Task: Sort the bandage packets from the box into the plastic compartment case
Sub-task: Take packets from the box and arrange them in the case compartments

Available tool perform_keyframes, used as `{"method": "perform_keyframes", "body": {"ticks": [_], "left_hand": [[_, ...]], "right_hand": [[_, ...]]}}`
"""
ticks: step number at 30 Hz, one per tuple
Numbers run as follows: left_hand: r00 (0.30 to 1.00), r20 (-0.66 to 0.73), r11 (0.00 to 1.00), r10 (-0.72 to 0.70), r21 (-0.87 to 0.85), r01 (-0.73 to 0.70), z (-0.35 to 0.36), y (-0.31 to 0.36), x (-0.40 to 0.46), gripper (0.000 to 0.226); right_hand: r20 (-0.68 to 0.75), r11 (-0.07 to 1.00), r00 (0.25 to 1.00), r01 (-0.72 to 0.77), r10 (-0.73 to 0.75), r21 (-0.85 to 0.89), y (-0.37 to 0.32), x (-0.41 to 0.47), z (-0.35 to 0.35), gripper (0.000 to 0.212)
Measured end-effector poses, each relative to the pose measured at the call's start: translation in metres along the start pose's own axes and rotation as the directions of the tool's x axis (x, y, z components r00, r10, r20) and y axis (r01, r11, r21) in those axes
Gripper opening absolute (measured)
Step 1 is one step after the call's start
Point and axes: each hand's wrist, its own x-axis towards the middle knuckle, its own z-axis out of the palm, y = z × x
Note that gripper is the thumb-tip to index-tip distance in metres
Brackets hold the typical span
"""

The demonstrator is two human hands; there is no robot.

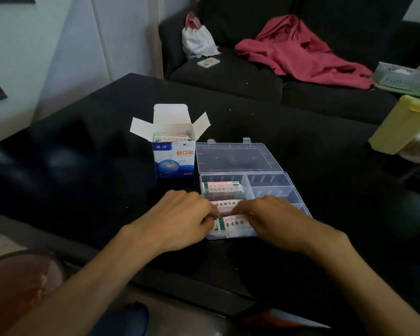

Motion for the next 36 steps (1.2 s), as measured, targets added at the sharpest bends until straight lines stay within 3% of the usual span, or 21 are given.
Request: {"method": "perform_keyframes", "body": {"ticks": [5,12,16,18,20,25,30,33,36], "left_hand": [[1.000,-0.010,1.000,-0.003,-0.026,0.003,-0.002,0.002,0.000,0.039],[0.999,0.041,0.999,0.007,-0.044,-0.005,0.001,-0.001,0.003,0.034],[0.999,0.036,0.999,0.018,-0.042,-0.016,0.000,0.002,0.002,0.035],[0.999,0.036,0.998,0.017,-0.061,-0.015,-0.002,0.001,0.002,0.034],[0.999,0.044,0.997,0.016,-0.075,-0.013,-0.002,0.000,0.003,0.032],[0.997,0.075,0.994,0.005,-0.110,0.003,-0.001,-0.003,0.003,0.032],[0.995,0.099,0.991,-0.015,-0.132,0.028,-0.002,-0.002,0.003,0.033],[0.996,0.090,0.989,-0.027,-0.140,0.039,-0.001,-0.002,0.003,0.030],[0.995,0.043,0.979,-0.095,-0.179,0.102,0.003,0.001,0.005,0.029]], "right_hand": [[-0.126,0.997,0.992,-0.017,0.027,0.073,0.005,0.004,-0.009,0.013],[-0.183,0.995,0.982,0.020,-0.037,-0.097,-0.005,0.013,-0.004,0.014],[-0.065,0.997,0.998,0.031,-0.026,0.073,0.002,0.003,-0.024,0.012],[-0.091,0.990,0.996,0.012,0.001,0.144,0.009,-0.006,-0.041,0.007],[-0.077,0.993,0.996,-0.047,0.056,0.105,0.015,-0.012,-0.047,0.005],[0.106,0.985,0.986,-0.115,0.129,-0.131,0.010,-0.007,-0.027,0.030],[0.257,0.998,0.964,-0.053,0.063,-0.045,-0.001,-0.006,-0.024,0.037],[0.132,0.985,0.988,-0.099,0.080,0.139,0.002,-0.008,-0.032,0.028],[-0.043,0.991,0.992,-0.116,0.119,0.068,0.006,-0.005,-0.039,0.018]]}}
